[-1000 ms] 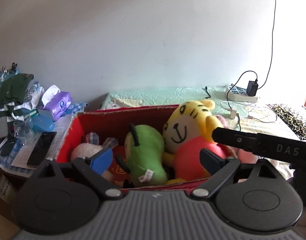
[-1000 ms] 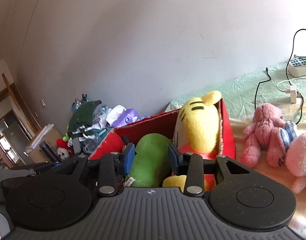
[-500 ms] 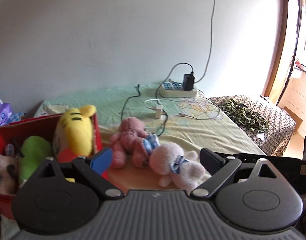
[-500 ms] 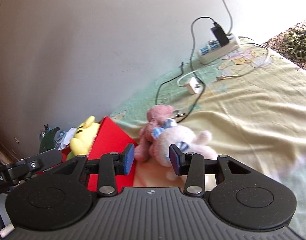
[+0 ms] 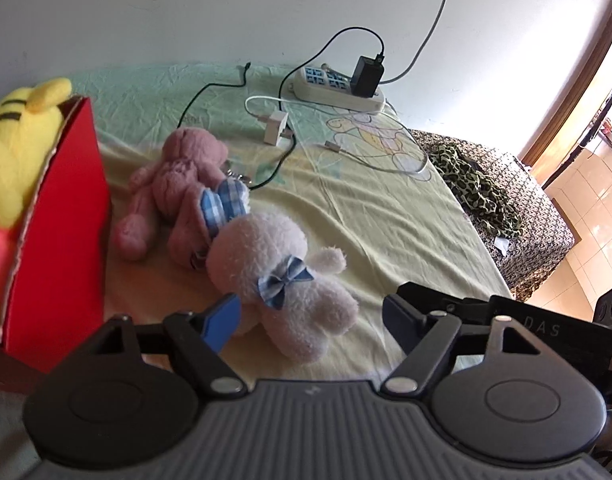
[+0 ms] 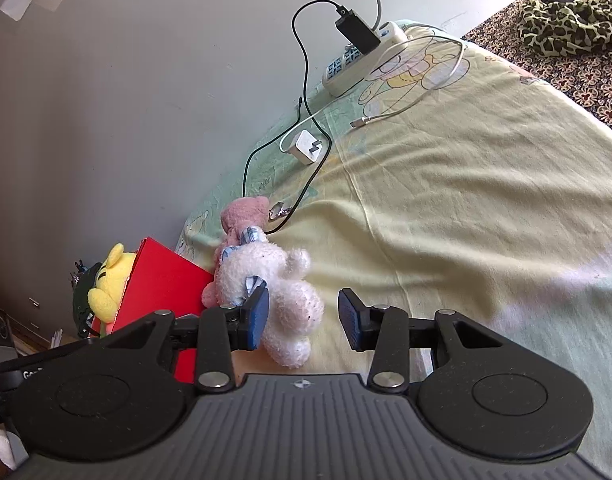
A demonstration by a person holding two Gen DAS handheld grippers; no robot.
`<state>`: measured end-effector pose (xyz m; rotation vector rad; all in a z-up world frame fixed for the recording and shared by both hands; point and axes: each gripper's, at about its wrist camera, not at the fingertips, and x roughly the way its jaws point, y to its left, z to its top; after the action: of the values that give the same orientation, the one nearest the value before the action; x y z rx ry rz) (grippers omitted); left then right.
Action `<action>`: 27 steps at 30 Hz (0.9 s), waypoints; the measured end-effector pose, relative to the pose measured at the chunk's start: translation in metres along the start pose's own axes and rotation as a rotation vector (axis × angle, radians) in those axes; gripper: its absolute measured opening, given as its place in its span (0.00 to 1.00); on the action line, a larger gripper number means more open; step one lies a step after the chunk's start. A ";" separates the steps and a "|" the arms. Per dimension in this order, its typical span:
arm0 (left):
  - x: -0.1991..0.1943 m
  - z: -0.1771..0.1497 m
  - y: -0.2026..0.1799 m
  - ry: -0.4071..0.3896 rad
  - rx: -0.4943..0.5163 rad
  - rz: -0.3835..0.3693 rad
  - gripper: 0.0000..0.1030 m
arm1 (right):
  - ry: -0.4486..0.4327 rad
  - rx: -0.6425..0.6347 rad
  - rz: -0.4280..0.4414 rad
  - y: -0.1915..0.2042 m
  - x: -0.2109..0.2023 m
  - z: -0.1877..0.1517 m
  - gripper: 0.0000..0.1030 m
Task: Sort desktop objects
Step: 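Move both grippers to the white bunny with blue bow and close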
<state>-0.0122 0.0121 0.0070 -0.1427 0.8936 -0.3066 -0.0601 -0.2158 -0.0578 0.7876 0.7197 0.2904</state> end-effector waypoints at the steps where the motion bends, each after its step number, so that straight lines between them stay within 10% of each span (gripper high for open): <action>1: 0.003 0.001 -0.001 0.001 0.002 0.010 0.78 | 0.011 0.020 0.016 -0.004 0.004 0.004 0.42; 27: 0.047 0.018 0.018 0.097 -0.029 0.103 0.63 | 0.322 0.035 0.274 -0.008 0.117 0.038 0.41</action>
<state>0.0329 0.0144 -0.0209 -0.1083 0.9980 -0.2058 0.0515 -0.1847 -0.1012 0.8842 0.9208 0.6648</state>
